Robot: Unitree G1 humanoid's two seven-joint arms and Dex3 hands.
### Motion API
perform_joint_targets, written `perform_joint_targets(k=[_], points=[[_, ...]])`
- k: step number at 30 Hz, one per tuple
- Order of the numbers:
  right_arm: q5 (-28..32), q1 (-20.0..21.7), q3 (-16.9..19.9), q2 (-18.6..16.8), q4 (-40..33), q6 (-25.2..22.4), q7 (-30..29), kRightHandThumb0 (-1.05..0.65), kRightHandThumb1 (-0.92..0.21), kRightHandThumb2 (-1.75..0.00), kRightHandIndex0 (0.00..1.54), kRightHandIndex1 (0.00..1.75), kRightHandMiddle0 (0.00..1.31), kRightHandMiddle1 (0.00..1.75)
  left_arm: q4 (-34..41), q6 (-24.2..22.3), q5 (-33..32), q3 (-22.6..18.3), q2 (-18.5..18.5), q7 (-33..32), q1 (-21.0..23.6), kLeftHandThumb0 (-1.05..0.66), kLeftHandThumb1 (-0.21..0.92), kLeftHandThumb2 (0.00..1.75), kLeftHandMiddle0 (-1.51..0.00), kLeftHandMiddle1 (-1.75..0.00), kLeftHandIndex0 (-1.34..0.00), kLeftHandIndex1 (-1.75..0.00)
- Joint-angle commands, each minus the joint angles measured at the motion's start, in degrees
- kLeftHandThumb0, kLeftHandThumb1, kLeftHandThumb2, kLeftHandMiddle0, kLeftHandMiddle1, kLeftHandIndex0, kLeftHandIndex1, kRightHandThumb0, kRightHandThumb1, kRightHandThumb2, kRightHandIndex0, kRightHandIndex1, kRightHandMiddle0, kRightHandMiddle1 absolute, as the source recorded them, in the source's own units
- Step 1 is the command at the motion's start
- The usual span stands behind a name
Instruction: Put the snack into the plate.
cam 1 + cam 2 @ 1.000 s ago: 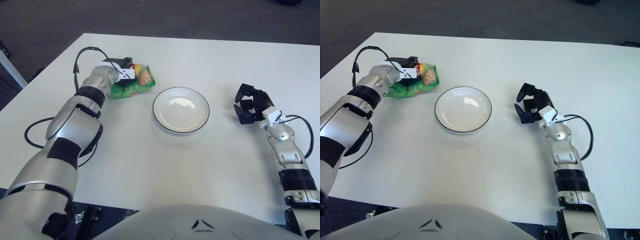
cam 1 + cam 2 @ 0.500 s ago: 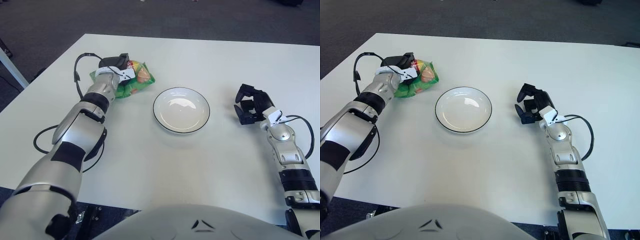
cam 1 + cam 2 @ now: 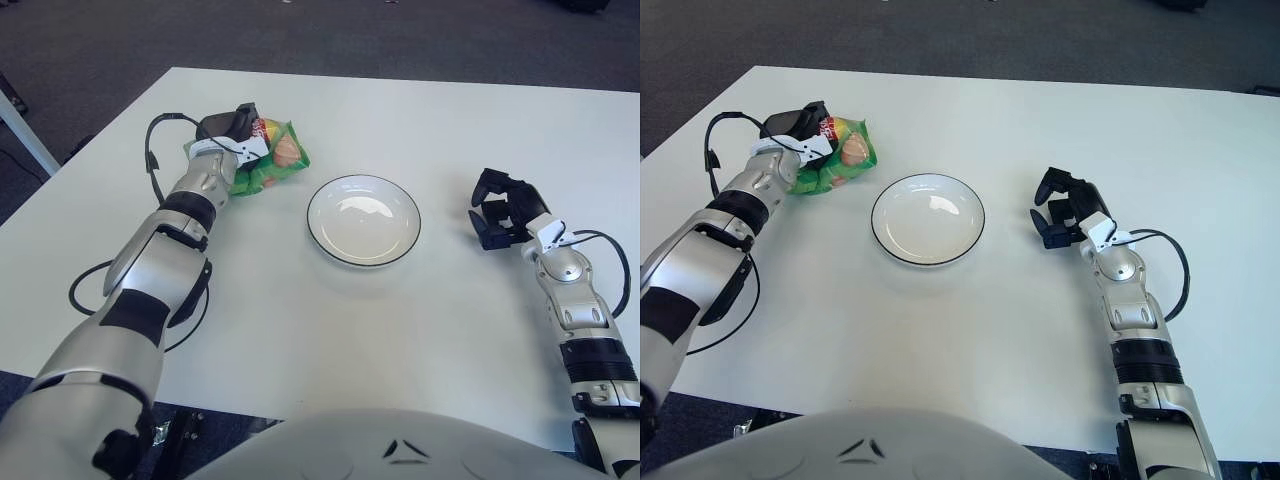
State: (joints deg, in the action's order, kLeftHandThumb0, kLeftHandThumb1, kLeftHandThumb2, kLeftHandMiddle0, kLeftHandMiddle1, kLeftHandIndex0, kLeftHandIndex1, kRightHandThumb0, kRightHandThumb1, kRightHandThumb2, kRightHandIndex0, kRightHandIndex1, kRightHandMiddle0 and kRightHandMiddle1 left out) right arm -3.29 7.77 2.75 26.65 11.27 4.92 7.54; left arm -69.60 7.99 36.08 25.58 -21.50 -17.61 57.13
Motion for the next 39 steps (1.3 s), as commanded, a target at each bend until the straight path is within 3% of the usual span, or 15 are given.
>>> perform_joint_targets(k=[1, 4, 13, 24, 30, 39], points=[[-1.48, -5.21, -2.56, -1.03, 5.57, -4.22, 2.82, -0.49, -0.29, -1.35, 1.25, 1.75, 0.64, 1.75, -0.45, 3.54, -1.03, -0.83, -0.55, -0.59, -2.70, -0.49, 0.24, 1.41, -1.22, -1.75, -0.67, -1.75], [-1.56, -5.03, -2.60, -1.05, 5.79, -4.32, 2.76, -0.49, -0.29, -1.35, 1.25, 1.75, 0.64, 1.75, -0.33, 4.96, -1.64, -1.74, -0.93, -1.34, -2.56, -0.50, 0.23, 1.42, -1.22, -1.75, -0.67, -1.75], [-1.28, -4.55, -2.50, -1.40, 6.58, -4.32, 2.91, -0.50, -0.27, -1.37, 1.26, 1.75, 0.65, 1.75, 2.26, 5.40, -10.44, -10.78, 0.88, -3.23, -2.70, -0.51, 0.20, 1.45, -1.27, -1.75, -0.69, -1.75], [-2.05, -4.55, -2.62, -1.49, 6.73, -3.41, 2.03, -0.51, -0.25, -1.40, 1.29, 1.75, 0.67, 1.75, 8.75, 3.39, -15.56, -17.14, 2.73, -6.00, -1.84, -0.51, 0.20, 1.46, -1.30, -1.75, -0.70, -1.75], [-2.09, -4.16, -2.74, -1.52, 7.75, -2.84, 2.19, -0.51, -0.24, -1.40, 1.29, 1.75, 0.68, 1.75, 28.79, -4.94, -14.91, -19.04, 4.45, -7.41, -7.06, -0.53, 0.16, 1.50, -1.28, -1.75, -0.73, -1.75], [-1.82, -3.98, -2.68, -1.82, 7.87, -2.79, 2.17, -0.52, -0.24, -1.41, 1.30, 1.75, 0.68, 1.75, 39.81, -8.10, -10.65, -18.75, 4.35, -9.40, -10.62, -0.55, 0.11, 1.56, -1.24, -1.75, -0.77, -1.75]])
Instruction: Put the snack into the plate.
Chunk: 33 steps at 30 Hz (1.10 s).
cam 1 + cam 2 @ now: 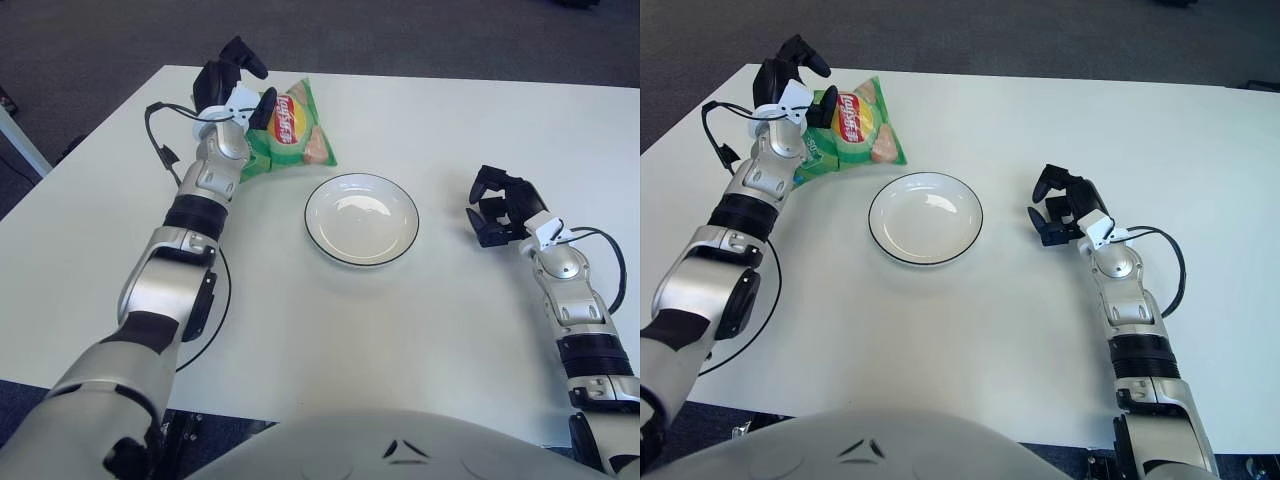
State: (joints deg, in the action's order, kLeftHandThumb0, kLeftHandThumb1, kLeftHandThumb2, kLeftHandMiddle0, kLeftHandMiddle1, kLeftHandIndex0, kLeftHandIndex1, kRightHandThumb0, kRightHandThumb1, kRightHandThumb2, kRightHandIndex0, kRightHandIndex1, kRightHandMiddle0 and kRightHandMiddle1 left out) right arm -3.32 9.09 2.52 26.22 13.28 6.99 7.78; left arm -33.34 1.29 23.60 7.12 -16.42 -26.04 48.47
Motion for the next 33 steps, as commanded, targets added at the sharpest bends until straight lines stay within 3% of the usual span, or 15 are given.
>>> perform_joint_targets(k=[1, 10, 24, 33], points=[[-1.71, -5.25, -2.45, -1.41, 5.93, -4.87, 2.00, -0.52, -0.24, -1.41, 1.30, 1.75, 0.68, 1.75, 4.44, -1.47, 2.41, -0.19, -0.84, -1.06, -2.29, -0.55, 0.11, 1.57, -1.24, -1.75, -0.78, -1.75], [-1.92, -4.98, -2.66, -1.22, 6.40, -4.68, 2.11, -0.52, -0.24, -1.41, 1.30, 1.75, 0.68, 1.75, 7.51, 2.85, 10.10, 2.39, -2.43, -5.77, -2.64, -0.57, 0.09, 1.59, -1.25, -1.75, -0.80, -1.75], [-2.06, -4.88, -2.87, -1.15, 6.65, -4.29, 2.10, -0.51, -0.26, -1.38, 1.28, 1.75, 0.66, 1.75, 11.68, 2.65, 11.13, 1.94, -2.27, -2.73, -3.18, -0.58, 0.08, 1.61, -1.31, -1.75, -0.81, -1.75], [-2.40, -4.87, -3.09, -0.99, 6.67, -4.07, 2.01, -0.50, -0.28, -1.36, 1.24, 1.75, 0.65, 1.75, 11.78, 4.20, 15.22, 4.37, -5.27, -0.52, -3.34, -0.58, 0.08, 1.61, -1.32, -1.75, -0.81, -1.75]])
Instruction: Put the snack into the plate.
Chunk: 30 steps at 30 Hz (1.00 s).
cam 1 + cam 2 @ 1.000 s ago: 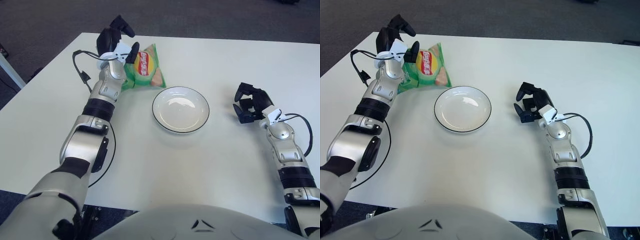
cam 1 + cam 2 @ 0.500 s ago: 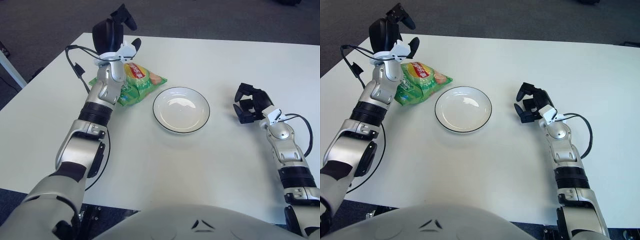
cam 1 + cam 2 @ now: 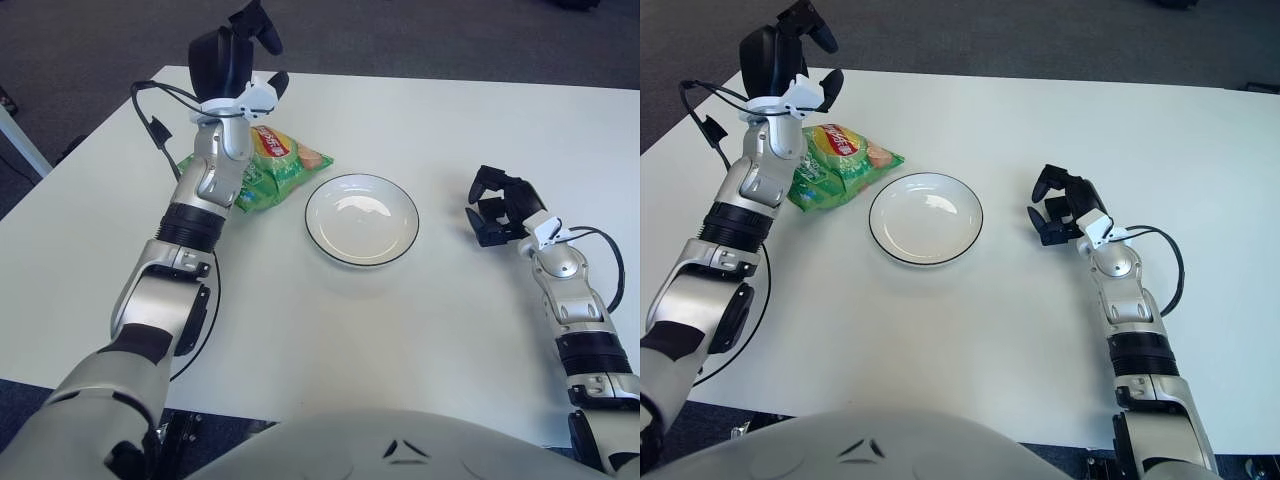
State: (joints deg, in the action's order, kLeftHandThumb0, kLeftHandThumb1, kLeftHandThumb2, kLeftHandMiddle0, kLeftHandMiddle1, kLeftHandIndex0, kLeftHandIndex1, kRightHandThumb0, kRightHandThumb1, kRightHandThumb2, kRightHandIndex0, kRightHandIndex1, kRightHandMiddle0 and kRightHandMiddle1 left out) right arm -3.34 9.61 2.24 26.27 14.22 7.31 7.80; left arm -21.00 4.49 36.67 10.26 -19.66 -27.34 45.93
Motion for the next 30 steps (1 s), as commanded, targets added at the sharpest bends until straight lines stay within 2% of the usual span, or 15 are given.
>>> perform_joint_targets(k=[1, 6, 9, 11, 14, 16, 18, 20, 21, 22, 23, 25, 26, 29, 30], points=[[-2.47, -5.45, -2.83, -0.96, 5.70, -4.23, 1.97, -0.50, -0.28, -1.36, 1.25, 1.75, 0.65, 1.75, -0.61, 1.22, 2.68, 1.57, -2.38, 1.00, -0.77, -0.58, 0.08, 1.61, -1.32, -1.75, -0.81, -1.75], [-2.39, -5.67, -2.77, -0.77, 5.52, -3.63, 2.20, -0.50, -0.28, -1.36, 1.27, 1.75, 0.65, 1.75, -0.67, 2.53, 4.76, 4.03, -5.18, 5.84, -0.60, -0.58, 0.08, 1.60, -1.32, -1.75, -0.81, -1.75], [-2.08, -5.70, -2.67, -0.83, 5.43, -3.84, 2.44, -0.50, -0.28, -1.36, 1.28, 1.75, 0.65, 1.75, 1.08, -0.44, 4.91, 4.59, -5.75, 11.63, -1.19, -0.58, 0.08, 1.60, -1.29, -1.75, -0.81, -1.75], [-2.01, -5.75, -2.64, -0.80, 5.33, -4.04, 2.51, -0.50, -0.28, -1.36, 1.29, 1.75, 0.65, 1.75, 2.38, -2.53, 5.14, 4.67, -5.81, 14.78, -1.53, -0.24, -0.03, 1.69, -1.07, -1.67, -0.78, -1.75], [-1.97, -5.83, -2.61, -0.74, 5.10, -4.60, 2.60, -0.50, -0.28, -1.36, 1.28, 1.75, 0.65, 1.75, 4.55, -5.87, 6.24, 4.92, -5.74, 18.08, -2.18, -0.08, -0.06, 1.73, -0.93, -1.71, -0.73, -1.75], [-2.05, -5.82, -2.65, -0.71, 5.01, -5.01, 2.57, -0.50, -0.28, -1.36, 1.26, 1.75, 0.65, 1.75, 6.03, -8.42, 7.51, 5.28, -5.60, 19.77, -2.70, -0.04, -0.02, 1.67, -0.88, -1.73, -0.71, -1.67], [-3.33, -5.91, -3.03, -0.40, 4.73, -4.89, 1.68, -0.50, -0.28, -1.36, 1.26, 1.75, 0.65, 1.75, 8.10, -12.99, 10.62, 6.36, -5.21, 22.00, -3.48, -0.03, 0.12, 1.51, -0.77, -1.74, -0.60, -1.64], [-4.05, -5.94, -3.27, -0.29, 4.58, -5.05, 1.17, -0.50, -0.28, -1.36, 1.26, 1.75, 0.65, 1.75, 9.58, -16.54, 12.93, 7.27, -5.08, 24.54, -3.83, -0.02, 0.41, 1.17, -0.56, -1.74, -0.39, -1.64], [-4.14, -5.93, -3.30, -0.30, 4.53, -5.20, 1.12, -0.50, -0.28, -1.36, 1.26, 1.75, 0.65, 1.75, 10.22, -18.01, 13.92, 7.77, -5.19, 26.17, -3.92, -0.01, 0.48, 1.09, -0.52, -1.74, -0.34, -1.63], [-4.19, -5.93, -3.31, -0.31, 4.49, -5.30, 1.09, -0.50, -0.28, -1.36, 1.26, 1.75, 0.65, 1.75, 10.75, -19.11, 14.66, 8.13, -5.25, 27.36, -4.02, -0.14, 0.52, 1.04, -0.44, -1.67, -0.27, -1.57], [-4.23, -5.93, -3.35, -0.37, 4.37, -5.44, 1.05, -0.50, -0.28, -1.36, 1.26, 1.75, 0.65, 1.75, 11.30, -20.27, 15.65, 8.62, -5.49, 28.83, -4.18, -0.41, 0.61, 0.92, -0.30, -1.50, -0.14, -1.43], [-4.22, -5.94, -3.33, -0.49, 4.19, -5.54, 1.07, -0.50, -0.28, -1.36, 1.27, 1.75, 0.65, 1.75, 12.03, -21.94, 17.36, 9.48, -6.00, 30.97, -4.66, -0.56, 0.67, 0.84, -0.22, -1.29, -0.07, -1.28], [-4.22, -5.95, -3.28, -0.56, 4.14, -5.53, 1.12, -0.50, -0.28, -1.36, 1.28, 1.75, 0.65, 1.75, 12.30, -22.58, 18.10, 9.85, -6.23, 31.79, -4.93, -0.63, 0.73, 0.77, -0.17, -1.10, -0.05, -1.17], [-4.21, -5.98, -3.17, -0.67, 4.16, -5.22, 1.23, -0.50, -0.27, -1.37, 1.28, 1.75, 0.65, 1.75, 12.84, -23.65, 19.58, 10.36, -6.68, 32.95, -5.72, -0.72, 0.80, 0.65, -0.12, -0.86, -0.02, -1.02], [-4.20, -5.99, -3.17, -0.67, 4.20, -5.09, 1.26, -0.50, -0.27, -1.37, 1.29, 1.75, 0.65, 1.75, 12.98, -23.99, 20.03, 10.48, -6.75, 33.26, -5.84, -0.78, 0.86, 0.57, -0.09, -0.73, -0.01, -0.91]])
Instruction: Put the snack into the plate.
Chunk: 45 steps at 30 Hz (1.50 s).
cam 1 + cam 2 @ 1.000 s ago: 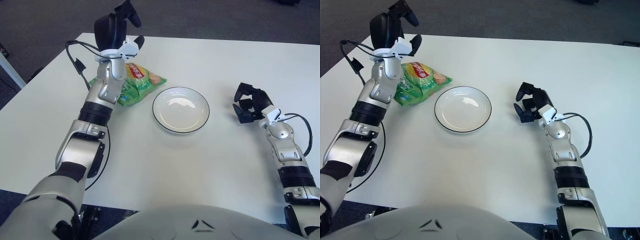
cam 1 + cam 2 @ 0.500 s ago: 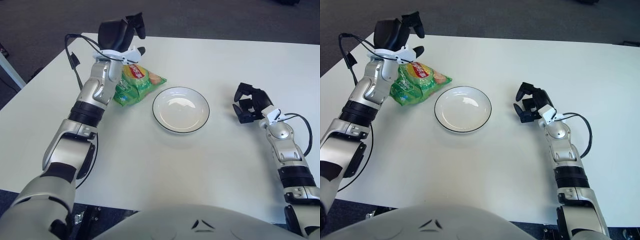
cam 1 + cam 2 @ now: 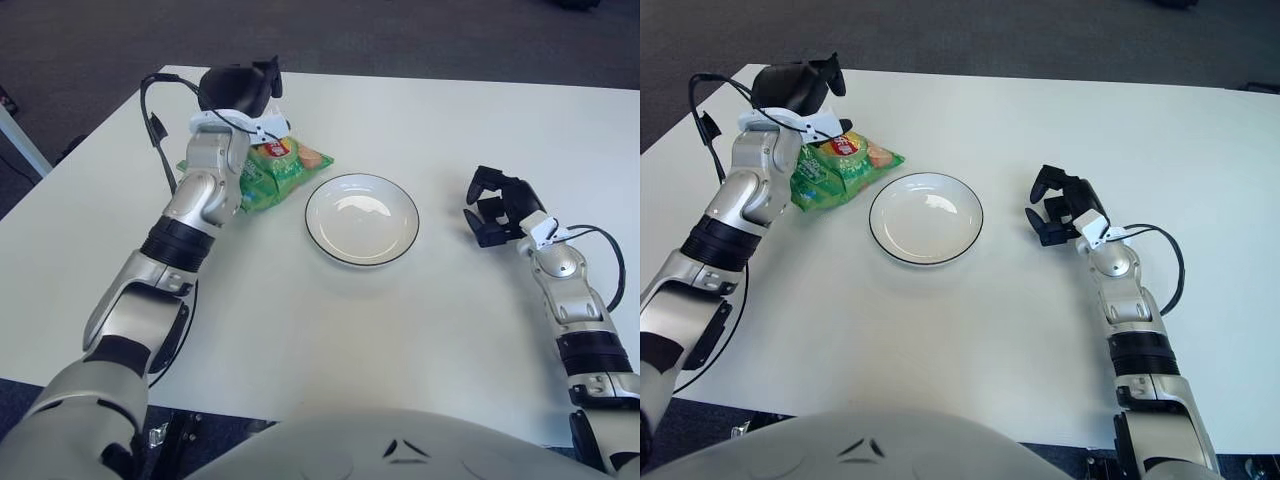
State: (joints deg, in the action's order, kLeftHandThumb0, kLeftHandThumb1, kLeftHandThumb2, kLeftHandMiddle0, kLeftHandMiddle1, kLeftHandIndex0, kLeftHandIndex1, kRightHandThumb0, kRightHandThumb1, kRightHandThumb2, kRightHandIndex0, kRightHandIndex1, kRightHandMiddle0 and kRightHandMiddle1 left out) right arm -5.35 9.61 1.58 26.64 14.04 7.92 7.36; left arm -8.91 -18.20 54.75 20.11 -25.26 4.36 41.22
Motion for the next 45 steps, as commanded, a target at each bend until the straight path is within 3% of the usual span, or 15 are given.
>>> perform_joint_targets(k=[1, 5, 8, 10, 13, 29, 45], points=[[-2.18, -5.93, -2.53, -1.07, 4.45, -5.63, 1.73, -0.50, -0.27, -1.37, 1.29, 1.75, 0.65, 1.75, 0.92, -1.92, 2.57, 0.82, -1.17, 2.18, -1.04, -0.79, 0.87, 0.55, -0.08, -0.70, -0.01, -0.88], [-2.19, -5.84, -2.55, -1.11, 4.53, -5.60, 1.73, -0.50, -0.27, -1.37, 1.29, 1.75, 0.65, 1.75, 1.26, -4.41, 4.17, 1.18, -0.92, 5.20, -1.04, -0.87, 0.91, 0.53, -0.04, -0.55, 0.00, -0.72], [-2.52, -5.86, -2.64, -1.06, 4.51, -5.47, 1.46, -0.50, -0.27, -1.37, 1.29, 1.75, 0.65, 1.75, 1.67, -6.73, 5.05, 1.27, -0.52, 7.81, -1.13, -0.98, 0.92, 0.57, -0.01, -0.24, 0.00, -0.50], [-3.04, -5.87, -2.81, -0.96, 4.44, -5.35, 1.10, -0.50, -0.27, -1.37, 1.29, 1.75, 0.66, 1.75, 1.97, -8.91, 5.37, 1.09, -0.02, 9.79, -1.38, -1.01, 0.92, 0.60, 0.00, -0.12, 0.00, -0.39], [-3.04, -5.89, -2.84, -0.92, 4.45, -5.19, 1.05, -0.51, -0.27, -1.38, 1.30, 1.75, 0.66, 1.75, 2.21, -11.32, 5.29, 0.71, 0.59, 11.37, -1.98, -1.04, 0.92, 0.62, 0.00, -0.04, 0.00, -0.30], [-2.29, -5.92, -2.68, -0.90, 4.59, -5.05, 1.44, -0.50, -0.27, -1.37, 1.27, 1.75, 0.65, 1.75, 0.98, -14.44, 6.16, 3.48, 0.60, 13.93, -6.31, -1.05, 0.92, 0.65, 0.00, 0.00, 0.00, -0.02], [-2.43, -5.99, -3.22, 0.21, 4.74, -3.71, 2.38, -0.51, -0.27, -1.38, 1.30, 1.75, 0.66, 1.75, 2.24, -15.13, 4.17, 3.51, 1.40, 14.91, -10.70, -1.05, 0.92, 0.65, 0.00, 0.00, -0.01, -0.01]])
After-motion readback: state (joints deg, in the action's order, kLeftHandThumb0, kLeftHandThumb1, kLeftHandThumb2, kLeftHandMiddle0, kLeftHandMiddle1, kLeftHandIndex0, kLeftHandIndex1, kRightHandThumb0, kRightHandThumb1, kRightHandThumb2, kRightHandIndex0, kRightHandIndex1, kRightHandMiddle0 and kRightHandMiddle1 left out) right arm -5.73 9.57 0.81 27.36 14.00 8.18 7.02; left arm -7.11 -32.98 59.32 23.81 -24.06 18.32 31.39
